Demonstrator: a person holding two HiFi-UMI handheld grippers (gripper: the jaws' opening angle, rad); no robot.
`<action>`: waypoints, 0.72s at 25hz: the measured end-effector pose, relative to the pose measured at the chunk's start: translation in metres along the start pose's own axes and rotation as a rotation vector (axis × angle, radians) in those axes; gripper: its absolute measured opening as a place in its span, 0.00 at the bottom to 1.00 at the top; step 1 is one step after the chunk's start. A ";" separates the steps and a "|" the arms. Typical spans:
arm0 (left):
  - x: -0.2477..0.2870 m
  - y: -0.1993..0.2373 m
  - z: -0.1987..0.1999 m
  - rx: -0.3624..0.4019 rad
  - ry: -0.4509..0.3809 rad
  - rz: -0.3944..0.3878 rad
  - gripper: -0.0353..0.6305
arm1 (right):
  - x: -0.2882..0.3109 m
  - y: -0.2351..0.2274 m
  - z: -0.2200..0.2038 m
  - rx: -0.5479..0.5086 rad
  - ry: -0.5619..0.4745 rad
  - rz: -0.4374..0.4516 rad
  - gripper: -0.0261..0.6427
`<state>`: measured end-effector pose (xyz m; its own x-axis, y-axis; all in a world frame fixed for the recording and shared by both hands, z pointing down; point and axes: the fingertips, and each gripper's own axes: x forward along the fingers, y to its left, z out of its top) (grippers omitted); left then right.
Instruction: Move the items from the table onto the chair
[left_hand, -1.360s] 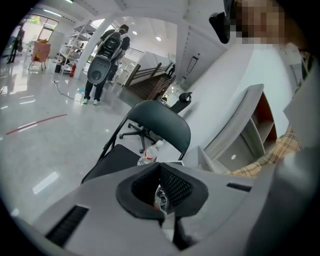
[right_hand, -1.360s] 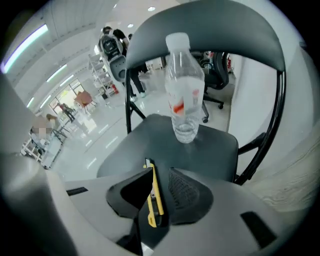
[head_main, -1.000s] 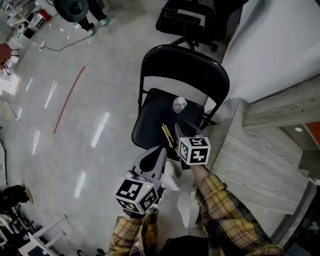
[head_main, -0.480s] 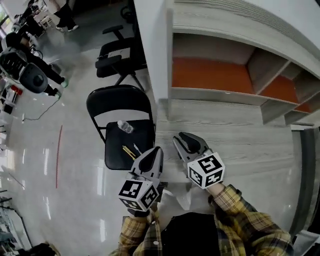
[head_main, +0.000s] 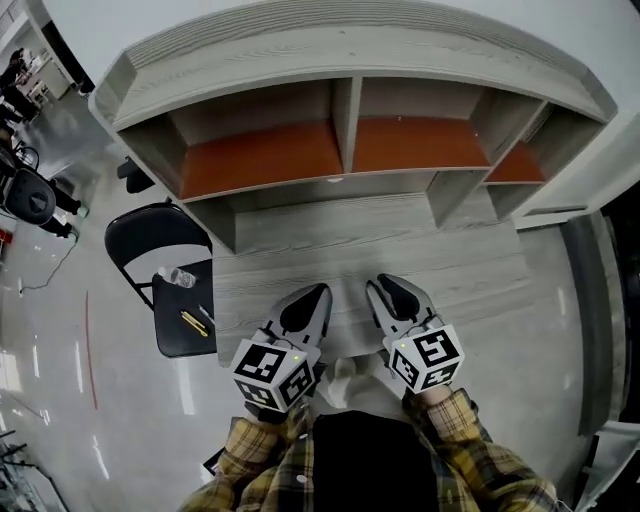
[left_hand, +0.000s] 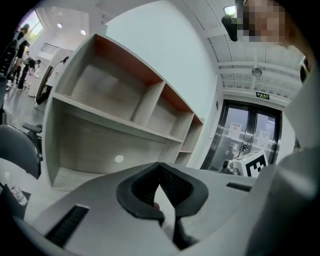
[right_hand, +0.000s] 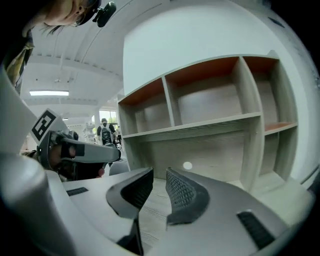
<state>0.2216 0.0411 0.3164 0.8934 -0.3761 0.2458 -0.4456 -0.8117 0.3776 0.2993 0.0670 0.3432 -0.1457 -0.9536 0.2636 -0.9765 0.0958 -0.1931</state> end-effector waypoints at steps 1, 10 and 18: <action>0.008 -0.011 0.000 0.005 0.010 -0.017 0.06 | -0.012 -0.011 0.001 0.007 -0.006 -0.018 0.17; 0.035 -0.067 0.007 0.092 0.038 -0.136 0.06 | -0.072 -0.040 0.004 0.044 -0.048 -0.094 0.09; 0.016 -0.078 0.006 0.123 0.030 -0.168 0.06 | -0.090 -0.024 0.009 0.056 -0.065 -0.153 0.07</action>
<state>0.2710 0.0952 0.2854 0.9516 -0.2187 0.2160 -0.2784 -0.9111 0.3039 0.3376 0.1475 0.3154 0.0158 -0.9724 0.2330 -0.9757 -0.0659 -0.2088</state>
